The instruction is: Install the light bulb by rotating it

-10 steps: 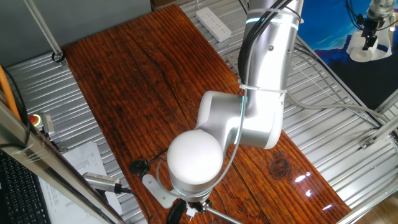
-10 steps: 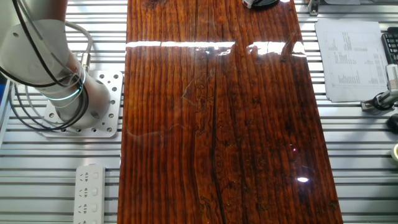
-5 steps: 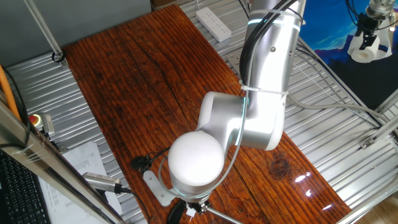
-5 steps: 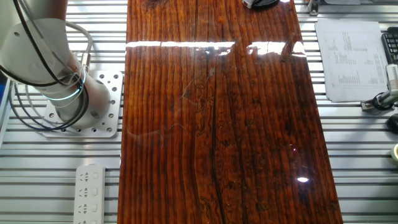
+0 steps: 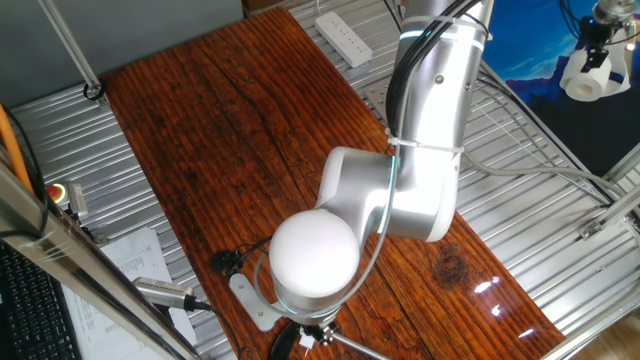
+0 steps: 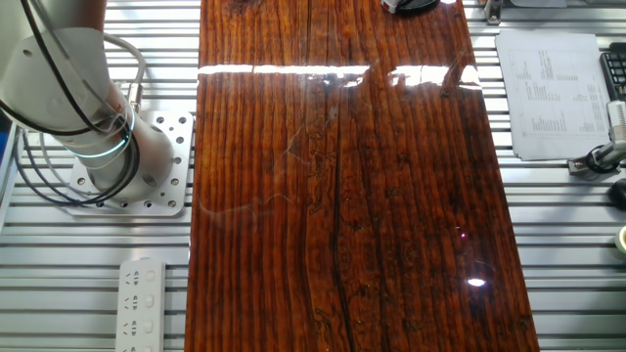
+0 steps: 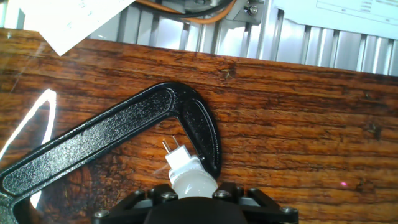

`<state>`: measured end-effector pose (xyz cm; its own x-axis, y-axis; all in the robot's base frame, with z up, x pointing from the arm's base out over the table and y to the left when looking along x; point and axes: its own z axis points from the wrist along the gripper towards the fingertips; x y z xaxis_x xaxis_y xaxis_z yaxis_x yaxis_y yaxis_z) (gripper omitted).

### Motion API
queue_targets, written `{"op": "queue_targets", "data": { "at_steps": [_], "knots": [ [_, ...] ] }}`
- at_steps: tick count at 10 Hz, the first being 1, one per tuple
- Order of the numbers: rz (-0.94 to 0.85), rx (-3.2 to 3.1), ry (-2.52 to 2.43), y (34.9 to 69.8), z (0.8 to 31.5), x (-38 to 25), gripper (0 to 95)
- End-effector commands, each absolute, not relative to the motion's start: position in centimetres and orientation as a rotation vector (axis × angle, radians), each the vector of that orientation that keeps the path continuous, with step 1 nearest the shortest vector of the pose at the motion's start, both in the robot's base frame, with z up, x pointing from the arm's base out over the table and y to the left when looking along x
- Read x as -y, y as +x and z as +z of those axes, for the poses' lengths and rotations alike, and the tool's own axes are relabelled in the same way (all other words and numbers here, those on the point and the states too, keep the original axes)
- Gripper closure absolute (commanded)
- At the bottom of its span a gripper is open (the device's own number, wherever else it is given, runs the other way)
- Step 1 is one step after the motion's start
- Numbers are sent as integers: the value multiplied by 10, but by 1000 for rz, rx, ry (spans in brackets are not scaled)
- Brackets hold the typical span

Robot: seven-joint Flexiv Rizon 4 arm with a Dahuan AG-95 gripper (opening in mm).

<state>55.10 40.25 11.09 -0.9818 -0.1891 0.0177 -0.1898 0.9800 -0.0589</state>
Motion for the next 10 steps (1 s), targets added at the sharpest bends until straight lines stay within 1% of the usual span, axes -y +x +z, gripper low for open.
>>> {"op": "queue_targets", "data": {
  "at_steps": [1,3,7,8,10],
  "knots": [
    [80,3109,381,550,114,-403,190],
    [80,3080,551,547,122,-405,190],
    [65,2810,1363,542,136,-411,190],
    [71,2753,1466,541,138,-411,380],
    [49,2622,1689,541,138,-411,380]
  ]
}}
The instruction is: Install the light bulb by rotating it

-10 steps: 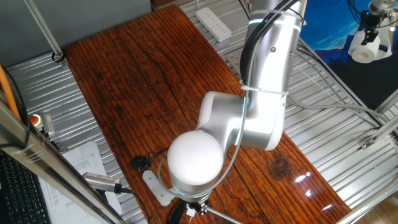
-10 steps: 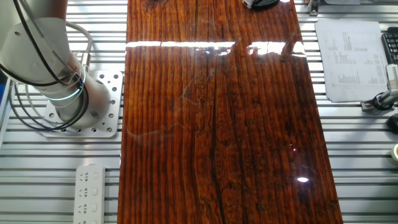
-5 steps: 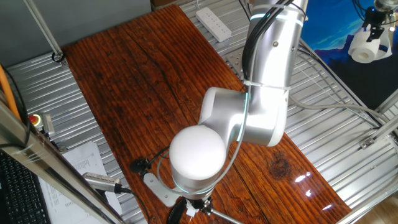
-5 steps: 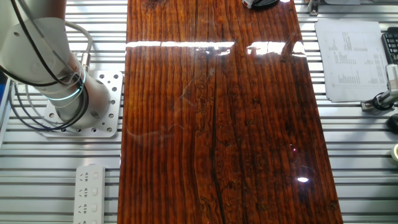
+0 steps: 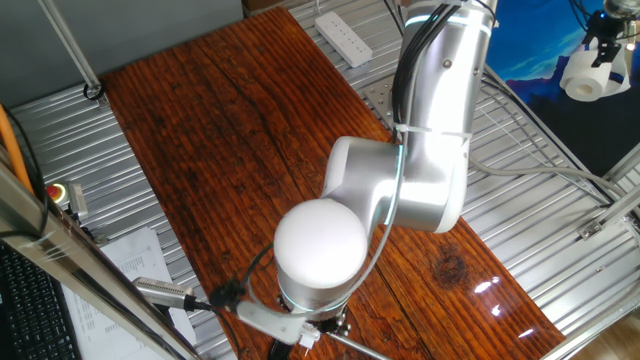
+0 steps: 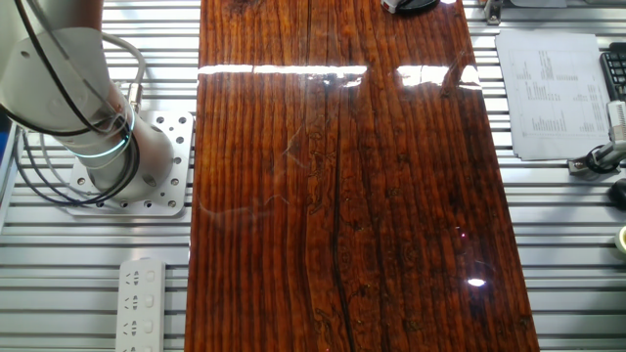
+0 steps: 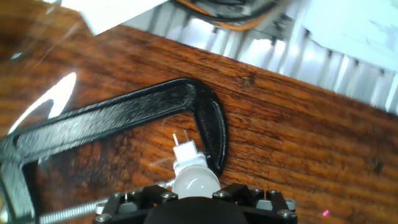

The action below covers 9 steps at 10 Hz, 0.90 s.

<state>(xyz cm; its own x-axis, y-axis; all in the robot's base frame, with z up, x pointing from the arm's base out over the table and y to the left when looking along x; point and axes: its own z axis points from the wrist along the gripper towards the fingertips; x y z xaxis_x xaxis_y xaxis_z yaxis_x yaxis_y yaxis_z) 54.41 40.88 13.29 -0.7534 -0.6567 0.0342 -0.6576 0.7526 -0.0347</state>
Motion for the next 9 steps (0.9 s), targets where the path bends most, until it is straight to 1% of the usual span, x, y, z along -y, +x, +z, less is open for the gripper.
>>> {"op": "queue_targets", "data": {
  "at_steps": [1,4,6,9],
  "knots": [
    [20,2555,1795,541,138,-411,380],
    [-20,2306,2120,541,138,-411,380],
    [-22,2237,2196,542,136,-411,380],
    [-41,2179,2264,546,126,-407,380]
  ]
}}
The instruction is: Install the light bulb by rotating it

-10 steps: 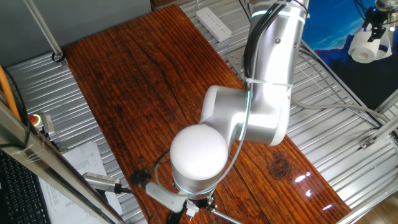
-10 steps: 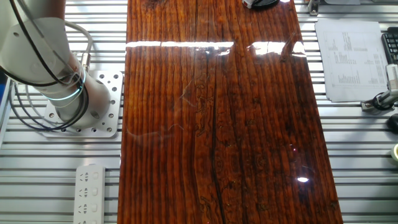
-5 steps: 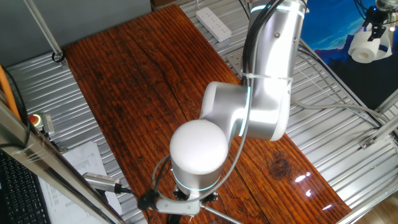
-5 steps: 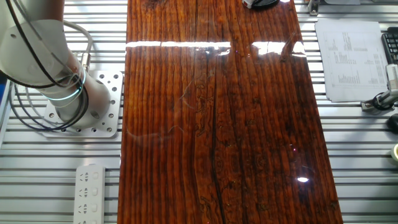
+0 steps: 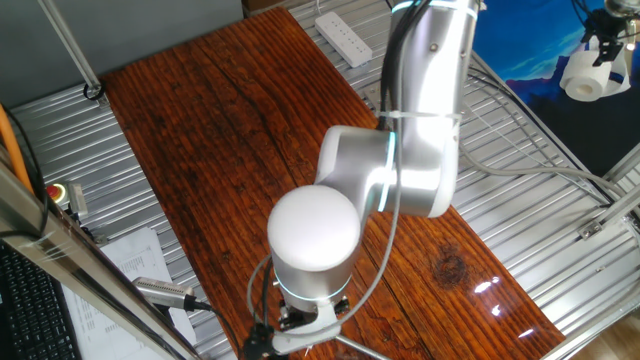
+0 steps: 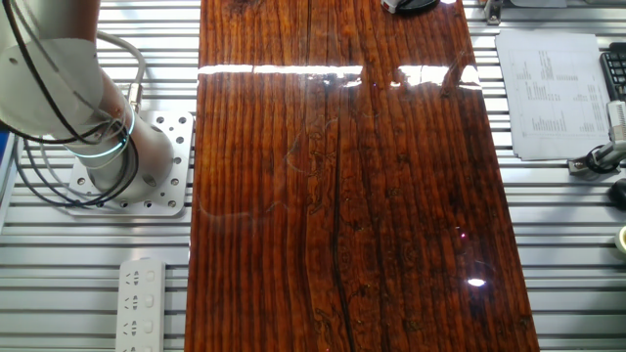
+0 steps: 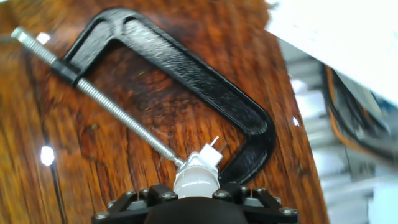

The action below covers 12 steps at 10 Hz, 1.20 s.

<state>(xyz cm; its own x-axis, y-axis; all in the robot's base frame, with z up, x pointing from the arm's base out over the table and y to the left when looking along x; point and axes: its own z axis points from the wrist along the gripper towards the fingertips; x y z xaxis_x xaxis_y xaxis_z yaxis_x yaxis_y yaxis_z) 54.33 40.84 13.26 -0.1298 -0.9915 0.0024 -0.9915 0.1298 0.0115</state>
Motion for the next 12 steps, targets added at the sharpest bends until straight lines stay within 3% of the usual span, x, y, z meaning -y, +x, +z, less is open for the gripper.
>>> {"op": "queue_targets", "data": {
  "at_steps": [1,12],
  "knots": [
    [-41,2172,2269,546,126,-407,380],
    [-38,2028,2401,547,119,-404,380]
  ]
}}
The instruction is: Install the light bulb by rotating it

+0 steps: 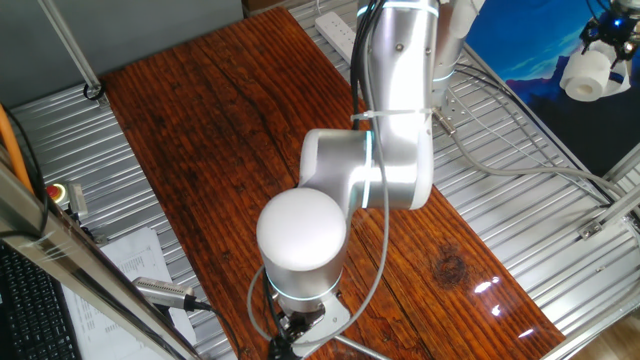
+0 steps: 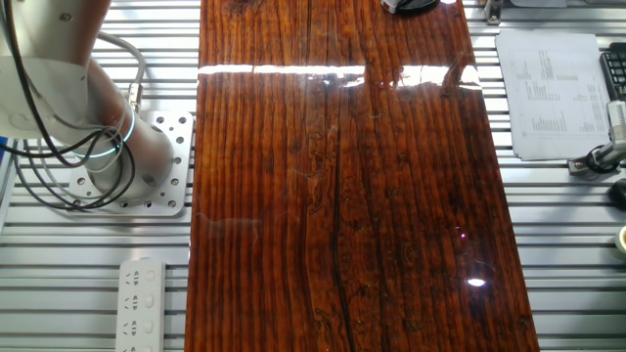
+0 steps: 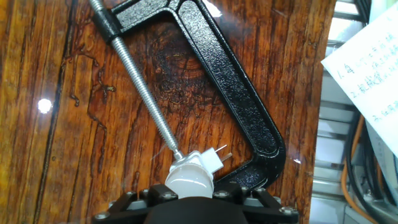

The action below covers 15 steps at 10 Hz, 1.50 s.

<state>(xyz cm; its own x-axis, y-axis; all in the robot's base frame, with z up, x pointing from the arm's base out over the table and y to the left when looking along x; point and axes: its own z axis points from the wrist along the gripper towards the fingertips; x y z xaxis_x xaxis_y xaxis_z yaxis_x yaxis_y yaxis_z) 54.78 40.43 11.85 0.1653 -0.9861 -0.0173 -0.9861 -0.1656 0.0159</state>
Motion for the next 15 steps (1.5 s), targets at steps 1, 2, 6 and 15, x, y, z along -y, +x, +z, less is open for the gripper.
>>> {"op": "queue_targets", "data": {
  "at_steps": [1,2,6,15],
  "knots": [
    [-43,2025,2408,547,119,-404,380],
    [-50,2019,2418,547,120,-404,380],
    [-50,1990,2418,544,118,-402,380],
    [-44,2016,2417,544,113,-400,570]
  ]
}}
